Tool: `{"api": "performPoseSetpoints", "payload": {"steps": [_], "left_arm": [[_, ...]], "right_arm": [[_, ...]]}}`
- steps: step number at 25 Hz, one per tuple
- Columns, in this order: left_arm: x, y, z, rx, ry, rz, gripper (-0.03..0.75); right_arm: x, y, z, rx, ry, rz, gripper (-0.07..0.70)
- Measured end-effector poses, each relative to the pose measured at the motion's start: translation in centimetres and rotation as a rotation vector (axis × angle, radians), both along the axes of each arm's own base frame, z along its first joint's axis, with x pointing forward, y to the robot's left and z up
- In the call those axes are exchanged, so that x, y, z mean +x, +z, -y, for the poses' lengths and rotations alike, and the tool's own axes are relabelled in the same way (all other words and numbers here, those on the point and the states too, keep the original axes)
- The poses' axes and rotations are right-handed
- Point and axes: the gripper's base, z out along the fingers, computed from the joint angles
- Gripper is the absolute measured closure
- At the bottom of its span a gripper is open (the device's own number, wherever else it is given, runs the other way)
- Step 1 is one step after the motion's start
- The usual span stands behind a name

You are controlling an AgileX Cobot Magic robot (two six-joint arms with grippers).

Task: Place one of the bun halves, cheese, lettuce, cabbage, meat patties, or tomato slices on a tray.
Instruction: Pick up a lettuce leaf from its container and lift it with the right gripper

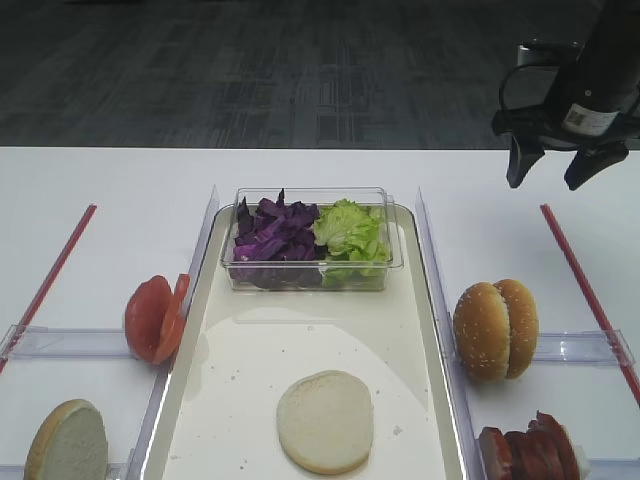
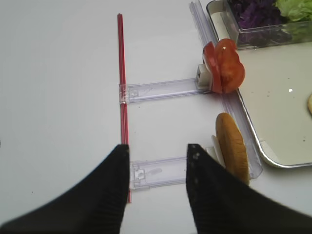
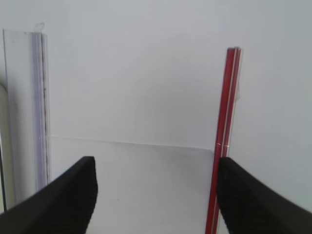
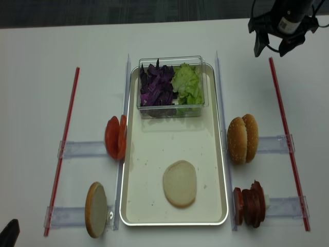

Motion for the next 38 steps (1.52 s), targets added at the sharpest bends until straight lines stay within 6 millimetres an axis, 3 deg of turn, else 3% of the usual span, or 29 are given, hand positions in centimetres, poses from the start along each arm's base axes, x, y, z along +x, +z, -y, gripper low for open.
{"api": "performPoseSetpoints", "payload": {"steps": [7, 18, 30, 38], "left_arm": [[0.0, 0.0, 0.0, 0.0, 0.0, 0.0, 0.444], [0.0, 0.0, 0.0, 0.0, 0.0, 0.0, 0.444], [0.0, 0.0, 0.0, 0.0, 0.0, 0.0, 0.444], [0.0, 0.0, 0.0, 0.0, 0.0, 0.0, 0.444]], "right_arm": [[0.0, -0.2, -0.6, 0.002, 0.014, -0.004, 0.094], [-0.1, -0.1, -3.8, 0.009, 0.083, -0.002, 0.094], [-0.7, 0.1, -8.9, 0.021, 0.199, 0.006, 0.094], [-1.0, 1.7, -12.9, 0.026, 0.298, 0.066, 0.094]]}}
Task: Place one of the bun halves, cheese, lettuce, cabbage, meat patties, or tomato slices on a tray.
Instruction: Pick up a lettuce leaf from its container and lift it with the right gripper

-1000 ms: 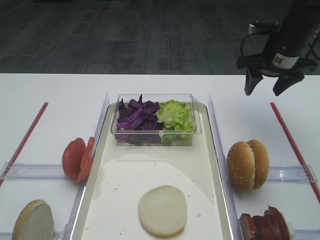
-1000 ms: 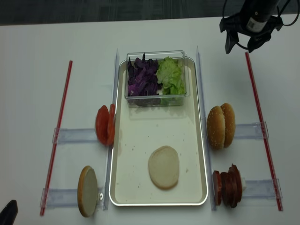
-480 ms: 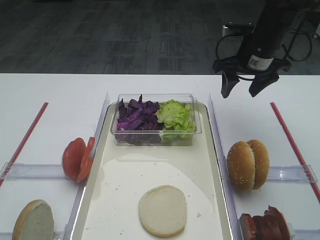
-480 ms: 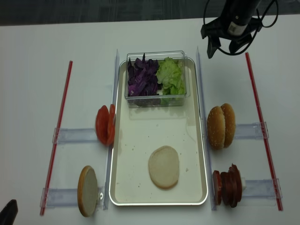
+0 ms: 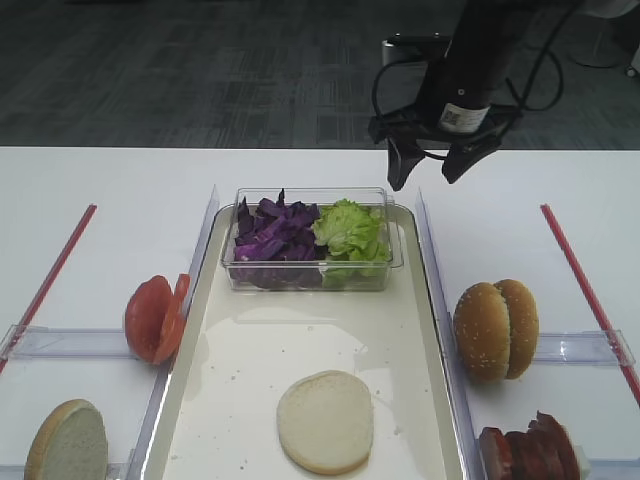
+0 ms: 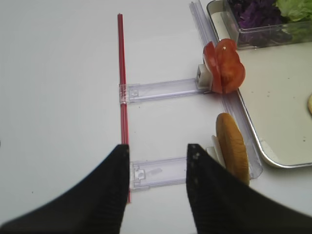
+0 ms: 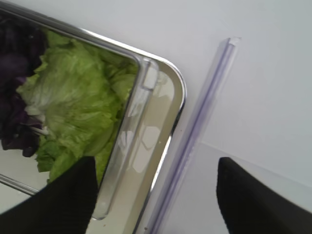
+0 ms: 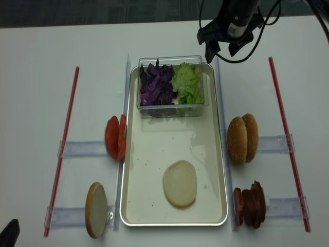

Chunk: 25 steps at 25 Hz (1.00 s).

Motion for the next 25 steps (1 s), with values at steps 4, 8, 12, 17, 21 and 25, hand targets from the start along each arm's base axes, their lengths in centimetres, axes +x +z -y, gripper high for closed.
{"api": "performPoseSetpoints", "payload": {"steps": [4, 8, 12, 17, 21, 25], "left_arm": [[0.0, 0.0, 0.0, 0.0, 0.0, 0.0, 0.444], [0.0, 0.0, 0.0, 0.0, 0.0, 0.0, 0.444], [0.0, 0.0, 0.0, 0.0, 0.0, 0.0, 0.444], [0.0, 0.0, 0.0, 0.0, 0.0, 0.0, 0.444], [0.0, 0.0, 0.0, 0.0, 0.0, 0.0, 0.444], [0.0, 0.0, 0.0, 0.0, 0.0, 0.0, 0.444]], "right_arm": [[-0.4, -0.3, -2.1, -0.003, 0.057, -0.002, 0.094], [-0.6, -0.8, -3.5, -0.008, 0.093, -0.016, 0.094], [-1.0, -1.1, -5.2, -0.007, 0.133, -0.018, 0.094], [-1.3, -1.7, -6.9, -0.011, 0.173, -0.026, 0.094], [-1.4, -2.5, -8.1, -0.016, 0.199, -0.039, 0.094], [-1.3, -3.4, -8.3, -0.022, 0.202, -0.056, 0.094]]}}
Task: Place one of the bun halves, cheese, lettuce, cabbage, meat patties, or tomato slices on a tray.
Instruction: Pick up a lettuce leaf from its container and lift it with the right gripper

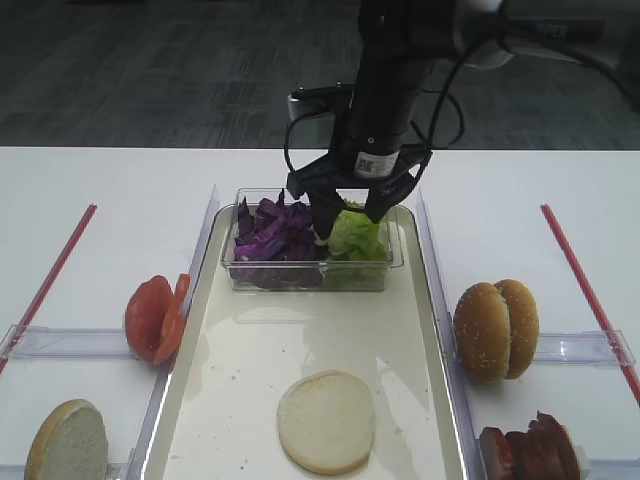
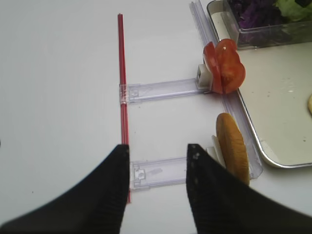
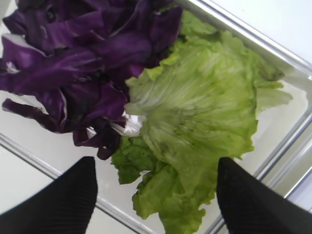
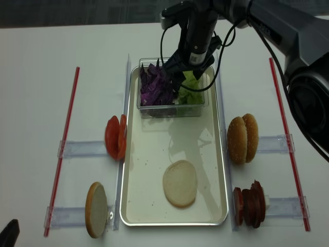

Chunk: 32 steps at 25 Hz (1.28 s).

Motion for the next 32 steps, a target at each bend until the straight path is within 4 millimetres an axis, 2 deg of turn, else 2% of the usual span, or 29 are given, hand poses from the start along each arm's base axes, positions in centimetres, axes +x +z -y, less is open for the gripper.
{"api": "performPoseSetpoints", "payload": {"steps": [10, 17, 21, 32], "left_arm": [[0.0, 0.0, 0.0, 0.0, 0.0, 0.0, 0.444], [0.0, 0.0, 0.0, 0.0, 0.0, 0.0, 0.444], [0.0, 0.0, 0.0, 0.0, 0.0, 0.0, 0.444], [0.0, 0.0, 0.0, 0.0, 0.0, 0.0, 0.444]], "right_arm": [[0.5, -1.8, -0.1, -0.023, 0.002, -0.021, 0.094], [0.8, -1.9, -0.1, -0.034, 0.005, -0.001, 0.094], [1.0, -2.7, -0.1, -0.045, 0.006, -0.007, 0.094], [1.3, -2.7, 0.0, -0.059, 0.01, 0.032, 0.094]]}}
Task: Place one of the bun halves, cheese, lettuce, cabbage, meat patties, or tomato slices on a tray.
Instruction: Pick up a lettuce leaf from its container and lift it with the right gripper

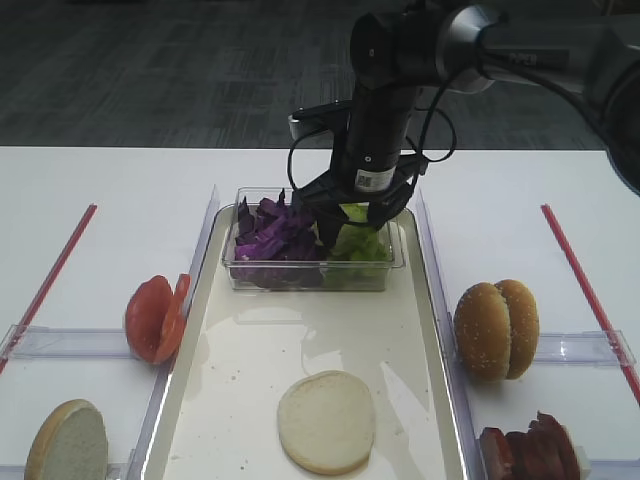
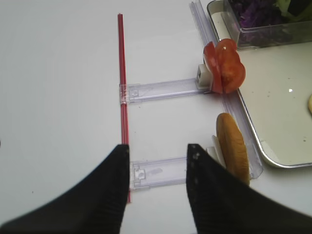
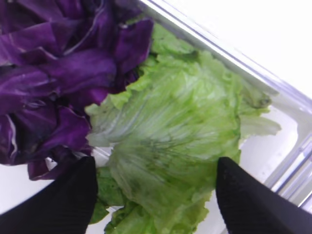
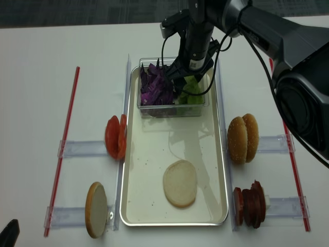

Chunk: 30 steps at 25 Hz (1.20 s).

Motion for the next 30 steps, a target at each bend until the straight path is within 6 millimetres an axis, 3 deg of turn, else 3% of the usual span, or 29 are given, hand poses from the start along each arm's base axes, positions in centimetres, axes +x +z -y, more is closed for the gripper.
{"api": "performPoseSetpoints", "payload": {"steps": [6, 14, 30], "left_arm": [[0.0, 0.0, 0.0, 0.0, 0.0, 0.0, 0.444], [0.0, 0.0, 0.0, 0.0, 0.0, 0.0, 0.444], [0.0, 0.0, 0.0, 0.0, 0.0, 0.0, 0.444]], "right_arm": [[0.04, 0.0, 0.04, -0.004, 0.001, 0.005, 0.099], [0.08, -0.02, 0.17, -0.02, 0.006, 0.01, 0.192], [-0.11, -0.76, -0.18, -0.043, 0.022, -0.006, 0.197]]}}
